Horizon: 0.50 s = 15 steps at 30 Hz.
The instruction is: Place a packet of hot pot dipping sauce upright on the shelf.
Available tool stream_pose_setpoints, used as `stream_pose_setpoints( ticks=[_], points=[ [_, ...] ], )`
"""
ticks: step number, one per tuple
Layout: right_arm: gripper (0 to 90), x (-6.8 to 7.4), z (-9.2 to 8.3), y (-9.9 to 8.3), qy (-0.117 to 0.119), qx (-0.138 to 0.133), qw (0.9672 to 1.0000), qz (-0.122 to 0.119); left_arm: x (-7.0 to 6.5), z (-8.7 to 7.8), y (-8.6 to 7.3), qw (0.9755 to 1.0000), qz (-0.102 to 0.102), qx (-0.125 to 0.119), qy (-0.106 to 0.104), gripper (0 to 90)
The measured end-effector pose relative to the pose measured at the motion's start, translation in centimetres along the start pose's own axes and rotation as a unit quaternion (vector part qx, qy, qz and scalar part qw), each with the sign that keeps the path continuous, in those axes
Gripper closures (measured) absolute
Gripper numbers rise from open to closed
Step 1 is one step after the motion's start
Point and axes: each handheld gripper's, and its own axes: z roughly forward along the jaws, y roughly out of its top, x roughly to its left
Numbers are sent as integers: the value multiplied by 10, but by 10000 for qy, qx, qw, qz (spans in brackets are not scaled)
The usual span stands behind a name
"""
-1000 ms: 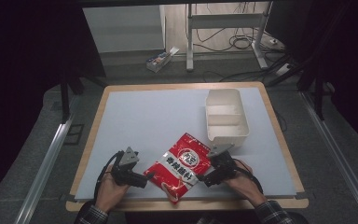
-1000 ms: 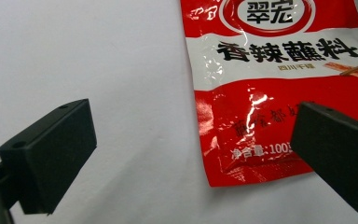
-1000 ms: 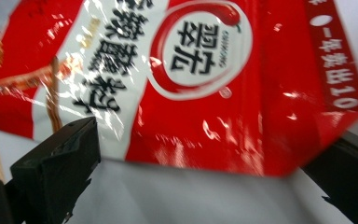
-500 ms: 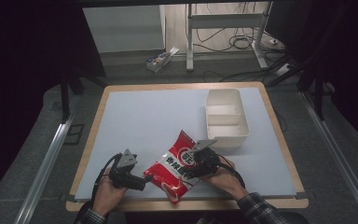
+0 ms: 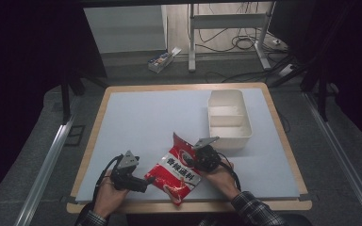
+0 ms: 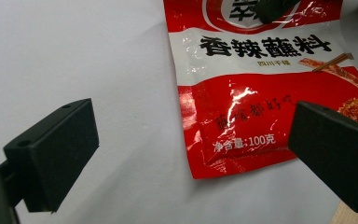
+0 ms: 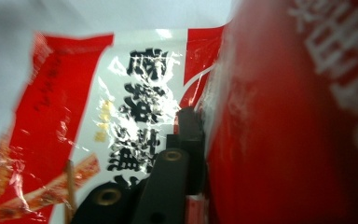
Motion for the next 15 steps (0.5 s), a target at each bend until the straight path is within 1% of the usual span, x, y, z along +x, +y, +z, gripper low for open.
stream_pose_setpoints(
  ticks=[3,4,6,7,8,9,10,12,13,15],
  points=[
    [890,1,-3,3,23,-65,10000,4,0,0,0,10000,-63,-17,-43,21],
    [890,1,-6,4,71,-111,9999,60,0,-1,0,10000,-70,-12,-51,22],
    [890,0,-10,8,163,-182,9997,83,1,0,0,9999,-97,-4,-60,22],
    [891,0,-15,12,253,-246,9993,117,1,-1,0,9999,-83,18,-56,22],
    [891,0,-15,12,253,-246,9993,117,2,-1,0,9999,-89,12,-48,22],
    [890,1,-20,17,328,-317,9989,101,2,-1,0,9999,-99,-1,-36,22],
    [890,1,-20,17,328,-317,9989,101,2,-2,0,9999,-112,-20,-26,22],
    [891,2,-25,23,426,-387,9983,103,3,-2,0,9999,-139,-46,-17,22],
    [890,4,-29,29,523,-455,9976,62,4,-3,0,9998,-170,-72,-29,22],
    [891,5,-31,31,553,-485,9973,42,5,-4,0,9998,-172,-90,-25,21]
  ],
)
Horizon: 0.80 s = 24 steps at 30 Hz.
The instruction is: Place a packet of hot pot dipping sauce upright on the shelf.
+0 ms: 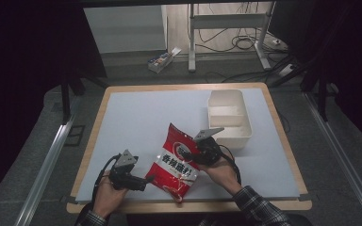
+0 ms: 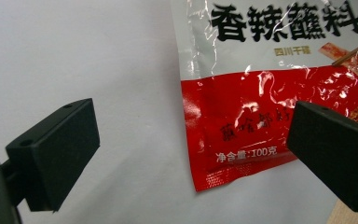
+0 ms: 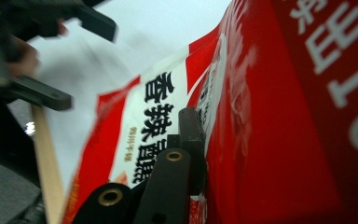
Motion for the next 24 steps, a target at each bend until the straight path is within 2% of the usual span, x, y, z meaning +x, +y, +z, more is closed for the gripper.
stream_pose_setpoints(
  ticks=[5,10,12,15,19,24],
  points=[
    [891,10,-15,24,132,-165,9996,-206,1,-2,0,9999,-85,-97,12,21],
    [891,17,-28,43,133,-330,9985,-411,1,-3,0,9999,-70,-99,47,21],
    [892,17,-30,45,124,-346,9984,-437,1,-3,0,9999,-69,-105,47,21],
    [892,19,-34,54,-46,-388,9975,-594,2,-3,0,9999,-53,-107,56,22],
    [892,12,-41,64,-306,-483,9961,-679,2,-4,0,9999,-69,-93,39,22],
    [891,-2,-47,71,-318,-576,9966,-499,3,-3,0,9999,-63,-68,43,22]
  ],
)
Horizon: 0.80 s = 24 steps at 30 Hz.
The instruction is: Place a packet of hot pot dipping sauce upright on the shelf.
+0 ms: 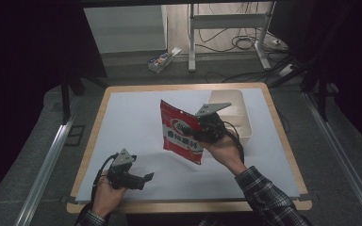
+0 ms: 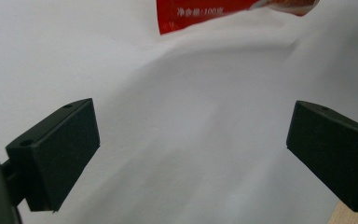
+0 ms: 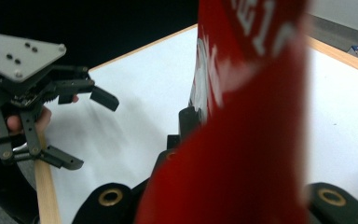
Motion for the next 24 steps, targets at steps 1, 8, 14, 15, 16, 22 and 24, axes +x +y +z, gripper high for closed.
stream_pose_setpoints(
  ticks=[1,8,14,15,16,22,24],
  points=[
    [891,-2,-1,1,0,-9,10000,29,0,0,0,10000,19,15,7,24],
    [892,-15,-3,7,-108,-84,9999,105,-1,2,-1,9994,281,137,171,29],
    [892,-26,-4,16,-77,-190,9996,203,-2,3,-2,9989,350,204,253,29],
    [892,-27,-4,17,-85,-204,9995,206,-2,4,-2,9988,358,215,265,29],
    [891,-28,-4,19,-86,-225,9995,208,-2,4,-2,9987,369,222,271,29],
    [892,-38,-4,30,-218,-292,9991,211,-3,5,-2,9981,422,312,318,31],
    [892,-42,-5,34,-261,-318,9989,224,-3,5,-2,9981,426,311,313,32]
  ],
)
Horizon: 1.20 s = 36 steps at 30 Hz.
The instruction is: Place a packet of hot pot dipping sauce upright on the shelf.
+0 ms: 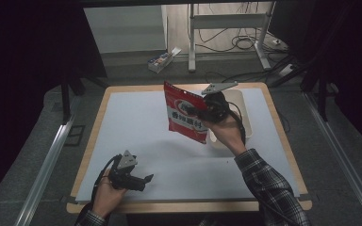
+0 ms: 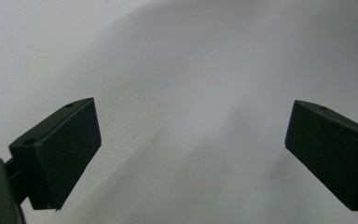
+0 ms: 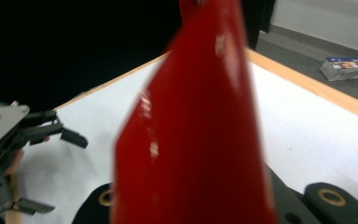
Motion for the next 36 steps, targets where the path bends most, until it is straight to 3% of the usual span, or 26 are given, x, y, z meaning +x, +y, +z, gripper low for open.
stream_pose_setpoints(
  ticks=[20,36],
  points=[
    [892,-47,-9,27,-486,-210,9985,122,1,1,-1,10000,-34,23,-47,32],
    [892,-93,-22,33,-953,-357,9943,332,6,-1,-2,9998,-173,-69,-96,36]
  ],
)
